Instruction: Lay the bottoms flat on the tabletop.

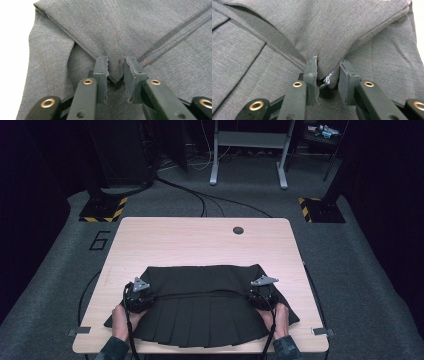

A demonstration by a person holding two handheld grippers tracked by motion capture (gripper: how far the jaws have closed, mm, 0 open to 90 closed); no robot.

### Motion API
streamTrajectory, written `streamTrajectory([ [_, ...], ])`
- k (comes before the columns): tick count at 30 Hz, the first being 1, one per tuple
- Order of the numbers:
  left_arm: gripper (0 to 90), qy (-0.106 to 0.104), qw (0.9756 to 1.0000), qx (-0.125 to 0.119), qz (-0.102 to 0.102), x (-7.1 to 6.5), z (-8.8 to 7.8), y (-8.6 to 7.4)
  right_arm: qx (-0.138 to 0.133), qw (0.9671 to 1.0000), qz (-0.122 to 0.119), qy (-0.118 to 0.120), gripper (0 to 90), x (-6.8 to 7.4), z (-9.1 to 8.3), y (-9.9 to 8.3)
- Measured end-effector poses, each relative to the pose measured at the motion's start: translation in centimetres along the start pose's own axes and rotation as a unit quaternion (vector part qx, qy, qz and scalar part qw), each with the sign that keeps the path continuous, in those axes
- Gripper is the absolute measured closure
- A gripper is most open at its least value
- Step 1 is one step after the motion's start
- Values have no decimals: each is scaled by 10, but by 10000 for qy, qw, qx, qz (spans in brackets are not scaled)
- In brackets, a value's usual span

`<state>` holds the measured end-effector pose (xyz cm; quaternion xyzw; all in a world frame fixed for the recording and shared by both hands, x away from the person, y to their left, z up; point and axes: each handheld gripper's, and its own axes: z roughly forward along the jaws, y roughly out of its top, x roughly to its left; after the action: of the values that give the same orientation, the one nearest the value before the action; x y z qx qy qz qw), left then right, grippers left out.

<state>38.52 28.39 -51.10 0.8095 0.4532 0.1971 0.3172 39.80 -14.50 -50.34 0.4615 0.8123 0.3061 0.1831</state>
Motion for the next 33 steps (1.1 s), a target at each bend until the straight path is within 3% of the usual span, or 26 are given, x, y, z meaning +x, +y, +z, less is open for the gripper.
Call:
streamTrajectory([
  [8,793,99,9997,-200,132,-2,-5,1,-146,9998,-107,-1,715,-1,-7,2],
  [16,798,130,9990,-406,95,-1,-13,5,-262,9995,-118,-98,718,0,-17,8],
  [20,801,159,9987,-435,208,0,-19,10,-292,9995,-82,-113,720,1,-21,12],
  [22,802,212,9983,-480,248,-1,-21,13,-345,9992,-192,-111,720,-1,-23,15],
  [33,808,223,9976,-558,347,4,-27,27,-354,9988,-285,-159,723,-4,-30,32],
])
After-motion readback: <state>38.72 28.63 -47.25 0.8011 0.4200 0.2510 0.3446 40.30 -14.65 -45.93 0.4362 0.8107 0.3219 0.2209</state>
